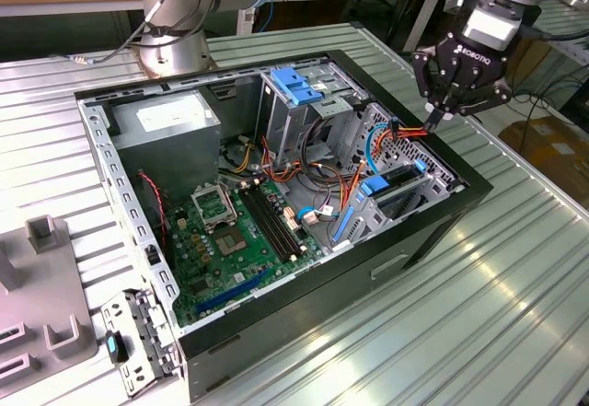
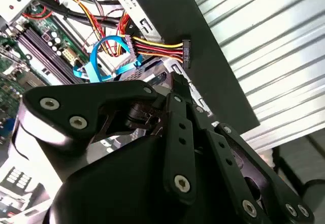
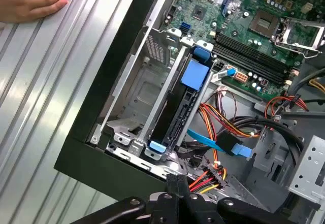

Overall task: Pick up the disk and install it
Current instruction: 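Insert the first disk wire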

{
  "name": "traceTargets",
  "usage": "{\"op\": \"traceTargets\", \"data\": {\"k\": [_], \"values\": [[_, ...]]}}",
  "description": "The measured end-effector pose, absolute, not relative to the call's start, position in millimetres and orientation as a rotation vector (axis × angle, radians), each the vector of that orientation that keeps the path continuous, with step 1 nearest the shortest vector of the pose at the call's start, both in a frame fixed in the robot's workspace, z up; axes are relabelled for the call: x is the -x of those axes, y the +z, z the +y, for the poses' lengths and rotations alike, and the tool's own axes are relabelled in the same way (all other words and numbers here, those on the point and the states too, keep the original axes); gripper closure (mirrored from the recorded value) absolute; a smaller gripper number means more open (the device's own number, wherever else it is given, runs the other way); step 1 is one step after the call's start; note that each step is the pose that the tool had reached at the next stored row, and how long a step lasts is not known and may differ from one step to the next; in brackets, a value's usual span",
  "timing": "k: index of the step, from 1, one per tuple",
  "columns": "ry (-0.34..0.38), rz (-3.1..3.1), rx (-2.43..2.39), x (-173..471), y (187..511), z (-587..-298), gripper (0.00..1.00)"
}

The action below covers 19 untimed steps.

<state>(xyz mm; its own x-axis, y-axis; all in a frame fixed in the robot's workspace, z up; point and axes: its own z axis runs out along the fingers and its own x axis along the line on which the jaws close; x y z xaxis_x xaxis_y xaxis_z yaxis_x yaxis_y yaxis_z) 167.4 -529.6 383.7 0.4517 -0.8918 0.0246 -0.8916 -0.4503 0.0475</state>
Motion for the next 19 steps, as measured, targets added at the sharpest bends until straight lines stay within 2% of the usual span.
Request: {"op": "traceTargets", "data": {"k": [19], "values": [[-0.015, -1.309, -2.831, -172.7, 380.8, -529.6, 0.89]]}}
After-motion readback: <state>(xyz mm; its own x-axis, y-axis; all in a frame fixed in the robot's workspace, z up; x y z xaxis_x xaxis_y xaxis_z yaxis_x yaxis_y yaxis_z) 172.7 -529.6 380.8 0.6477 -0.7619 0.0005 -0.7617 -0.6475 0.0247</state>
